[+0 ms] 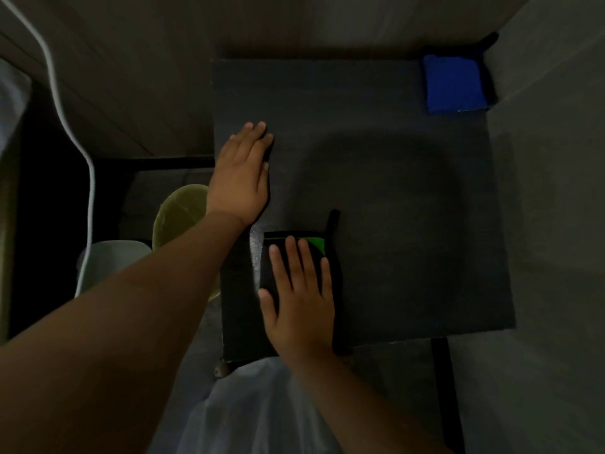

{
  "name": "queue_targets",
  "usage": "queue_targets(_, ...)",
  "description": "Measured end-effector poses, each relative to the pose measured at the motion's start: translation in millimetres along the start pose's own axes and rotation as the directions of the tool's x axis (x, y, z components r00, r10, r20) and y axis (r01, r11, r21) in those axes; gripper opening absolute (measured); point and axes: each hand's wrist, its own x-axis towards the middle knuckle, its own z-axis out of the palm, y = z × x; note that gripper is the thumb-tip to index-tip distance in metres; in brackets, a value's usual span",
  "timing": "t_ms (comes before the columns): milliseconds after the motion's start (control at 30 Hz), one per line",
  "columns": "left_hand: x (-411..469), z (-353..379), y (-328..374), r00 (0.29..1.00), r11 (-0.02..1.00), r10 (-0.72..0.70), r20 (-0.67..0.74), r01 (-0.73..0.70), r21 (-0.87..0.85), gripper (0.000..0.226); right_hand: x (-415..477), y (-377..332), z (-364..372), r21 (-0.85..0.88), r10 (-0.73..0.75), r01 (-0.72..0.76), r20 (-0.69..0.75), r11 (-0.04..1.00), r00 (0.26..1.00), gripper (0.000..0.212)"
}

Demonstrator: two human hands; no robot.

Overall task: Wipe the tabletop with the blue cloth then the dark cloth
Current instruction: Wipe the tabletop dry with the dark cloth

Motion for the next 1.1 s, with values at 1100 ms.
queue_targets(1100,-59.3,-1.0,5.9,0.99,0.985,0.114,0.082,-0.123,0.12,0.047,-51.8,-7.0,14.5,0.111,-0.429,0.419,0.098,0.901,0.898,0.059)
